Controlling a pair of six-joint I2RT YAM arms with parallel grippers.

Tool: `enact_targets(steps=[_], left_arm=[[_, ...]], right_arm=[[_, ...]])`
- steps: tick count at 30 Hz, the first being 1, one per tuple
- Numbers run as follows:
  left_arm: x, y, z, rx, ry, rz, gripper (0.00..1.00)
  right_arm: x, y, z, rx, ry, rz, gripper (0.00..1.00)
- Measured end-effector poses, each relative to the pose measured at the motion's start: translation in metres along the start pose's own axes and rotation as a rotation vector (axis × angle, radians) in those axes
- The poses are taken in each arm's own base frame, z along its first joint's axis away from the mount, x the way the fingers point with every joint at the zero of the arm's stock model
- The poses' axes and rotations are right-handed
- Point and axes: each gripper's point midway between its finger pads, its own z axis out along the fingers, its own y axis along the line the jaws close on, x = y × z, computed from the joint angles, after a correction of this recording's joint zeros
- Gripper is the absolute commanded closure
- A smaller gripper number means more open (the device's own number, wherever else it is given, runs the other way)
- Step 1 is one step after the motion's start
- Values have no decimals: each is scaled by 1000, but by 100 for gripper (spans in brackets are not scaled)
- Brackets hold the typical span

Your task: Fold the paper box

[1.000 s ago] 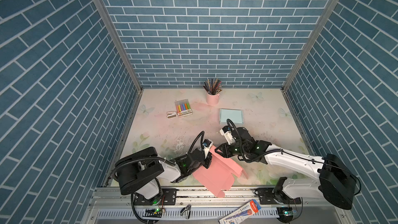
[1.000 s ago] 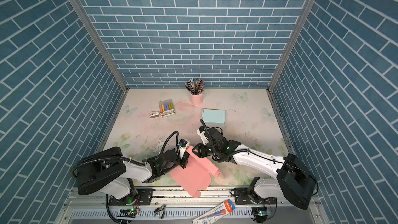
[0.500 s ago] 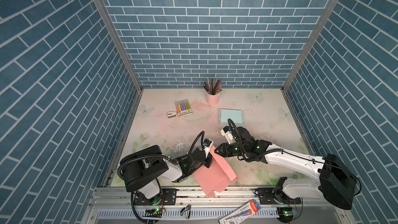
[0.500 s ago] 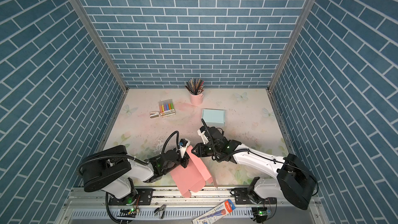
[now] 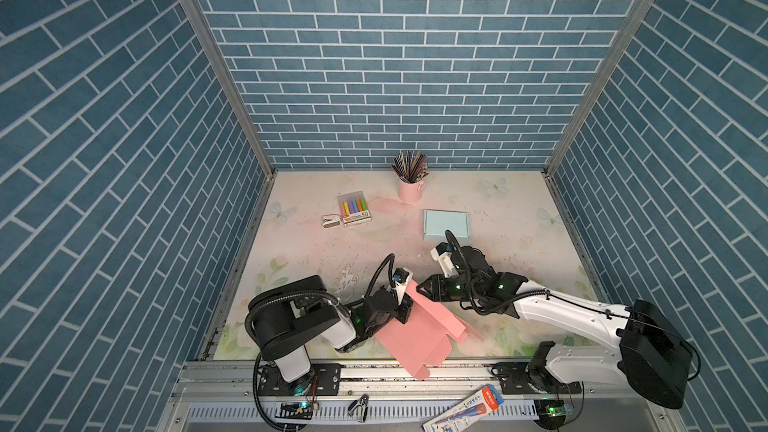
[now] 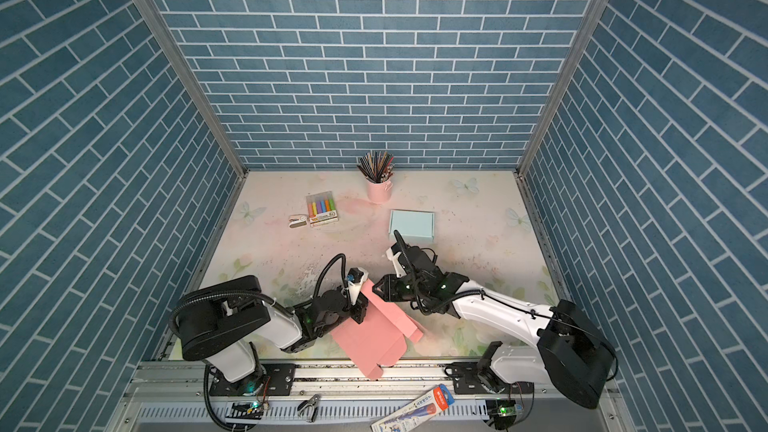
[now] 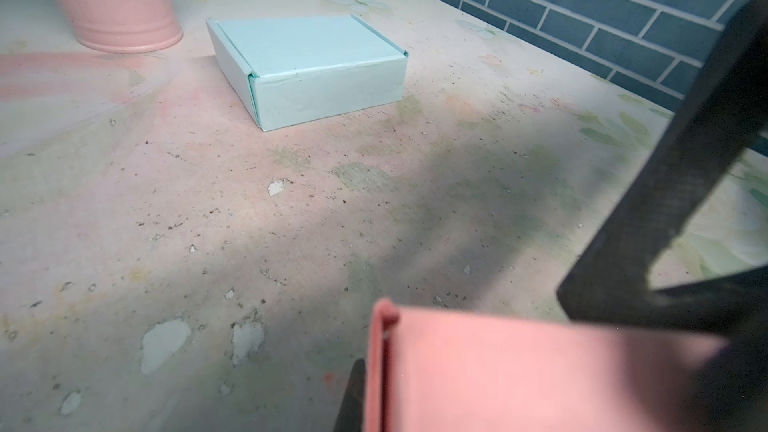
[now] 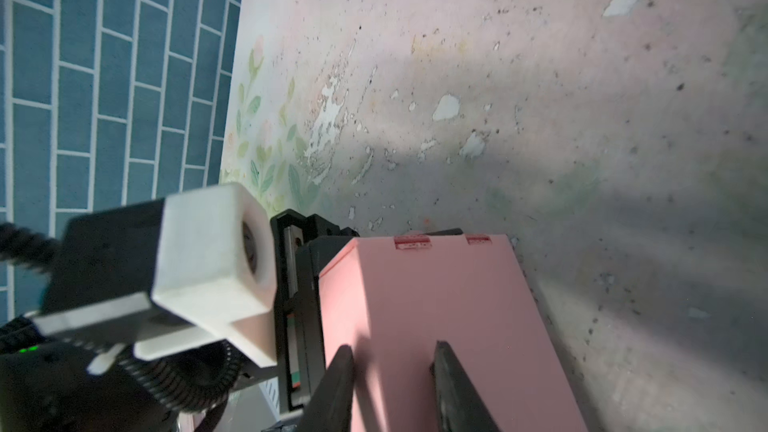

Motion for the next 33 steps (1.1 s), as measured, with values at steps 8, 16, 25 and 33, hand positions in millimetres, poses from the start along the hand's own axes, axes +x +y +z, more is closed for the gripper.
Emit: enact_targets(steps=[8,16,25,33], left_arm=[[5,1,1,-4,14,-8,72],[-6,-1,-7,13,-12,-18,71],[-23,-5,-19,30,-51,-21,80],[-21,-6,-19,32,-41,-6,88]], right_arm=[[6,-2,-1,4,12,12,68],[5,-2,-2,6,8,12,69],[6,-4,-4,16,2,20,69],[1,-4,-4,20,-19,17,70]])
